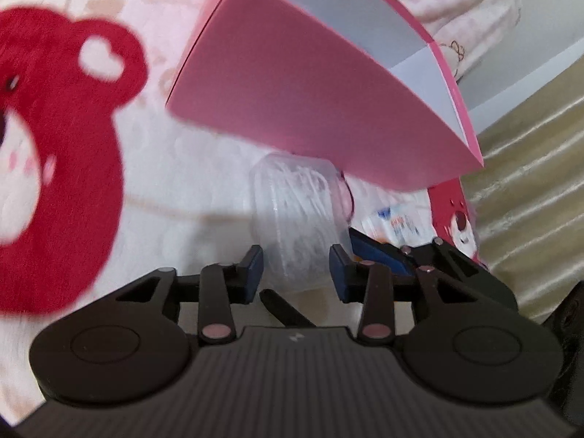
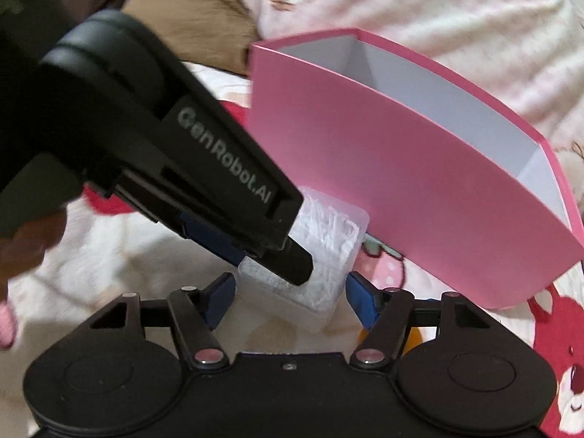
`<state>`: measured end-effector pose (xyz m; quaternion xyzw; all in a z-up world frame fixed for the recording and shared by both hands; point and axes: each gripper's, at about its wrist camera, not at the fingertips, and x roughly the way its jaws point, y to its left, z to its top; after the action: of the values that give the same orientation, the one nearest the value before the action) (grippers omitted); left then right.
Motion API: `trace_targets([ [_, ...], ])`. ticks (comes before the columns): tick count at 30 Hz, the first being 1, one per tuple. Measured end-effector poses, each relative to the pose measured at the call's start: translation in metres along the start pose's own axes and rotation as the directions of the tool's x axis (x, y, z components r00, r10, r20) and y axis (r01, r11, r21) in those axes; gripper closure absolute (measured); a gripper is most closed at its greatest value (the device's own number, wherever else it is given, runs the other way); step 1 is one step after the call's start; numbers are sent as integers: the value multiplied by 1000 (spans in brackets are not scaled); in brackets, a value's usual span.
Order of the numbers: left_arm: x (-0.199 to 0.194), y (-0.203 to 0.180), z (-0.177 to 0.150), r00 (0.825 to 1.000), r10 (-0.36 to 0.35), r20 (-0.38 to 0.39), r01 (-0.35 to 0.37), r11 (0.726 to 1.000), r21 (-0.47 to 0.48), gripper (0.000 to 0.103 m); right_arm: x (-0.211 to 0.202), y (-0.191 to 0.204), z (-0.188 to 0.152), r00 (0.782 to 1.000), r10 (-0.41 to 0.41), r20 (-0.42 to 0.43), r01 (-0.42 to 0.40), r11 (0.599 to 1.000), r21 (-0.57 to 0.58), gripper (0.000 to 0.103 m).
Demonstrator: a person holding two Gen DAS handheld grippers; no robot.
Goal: Organize objects
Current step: 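Lower the left gripper around the clear container and close on it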
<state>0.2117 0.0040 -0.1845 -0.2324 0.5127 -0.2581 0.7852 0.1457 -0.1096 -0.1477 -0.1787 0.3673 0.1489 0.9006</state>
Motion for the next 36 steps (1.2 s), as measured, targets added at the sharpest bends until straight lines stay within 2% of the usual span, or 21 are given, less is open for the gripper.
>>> trace_targets([
  [3, -13, 1, -14, 998, -2, -65, 0, 1000, -27, 62, -18, 12, -9, 998, 62, 11, -60, 993, -101, 31],
  [6, -20, -2, -26, 993, 36, -114, -41, 999, -35, 62, -27, 24, -17, 994, 107, -9, -107, 978, -179, 32],
  [8, -21, -6, -29, 992, 54, -112, -56, 998, -13, 62, -26, 27, -19, 996, 88, -21, -90, 977, -192, 33],
  [10, -26, -10, -27, 992, 99, -74, -97, 995, 30, 62, -25, 26, -19, 998, 51, -36, -57, 982, -179, 31],
  [11, -28, -12, -25, 991, 126, -42, -123, 991, 54, 61, -26, 23, -18, 999, 32, -37, -38, 987, -159, 27],
  [14, -35, -7, -17, 987, 160, 20, -161, 984, 80, 60, -30, 8, -16, 998, -4, -67, 1, 999, -40, 28],
  [17, -30, 2, -8, 992, 123, 4, -123, 992, 12, 60, -34, -8, -17, 995, 10, -97, -1, 995, 96, 39],
  [19, -27, 0, -6, 992, 122, 21, -122, 992, 17, 60, -38, -10, -20, 994, 22, -105, -6, 989, 147, 43],
  [22, -22, -6, -5, 982, 173, 79, -179, 982, 68, 60, -47, -10, -30, 992, 64, -106, -40, 976, 216, 47],
  [25, -12, -2, 0, 981, 165, 104, -172, 983, 67, 57, -44, -6, -31, 984, 146, -98, -111, 948, 298, 47],
  [26, -8, 0, 1, 984, 153, 94, -159, 985, 64, 55, -44, -3, -33, 982, 161, -100, -122, 941, 315, 47],
  [30, -3, -2, 0, 997, 79, 23, -80, 995, 59, 56, -40, -1, -38, 981, 162, -105, -118, 934, 336, 42],
  [32, -5, -4, -5, 997, 77, -29, -76, 996, 39, 54, -43, -2, -37, 986, 144, -90, -106, 937, 332, 36],
  [33, -5, -3, -8, 996, 55, -71, -54, 998, 13, 53, -46, -1, -36, 991, 112, -78, -81, 944, 321, 31],
  [35, -5, 0, -16, 987, 11, -158, -20, 998, -54, 50, -56, 1, -34, 995, 78, -56, -56, 949, 310, 29],
  [36, -4, 1, -20, 985, 4, -171, -16, 998, -65, 50, -59, 0, -33, 996, 82, -43, -64, 948, 311, 27],
])
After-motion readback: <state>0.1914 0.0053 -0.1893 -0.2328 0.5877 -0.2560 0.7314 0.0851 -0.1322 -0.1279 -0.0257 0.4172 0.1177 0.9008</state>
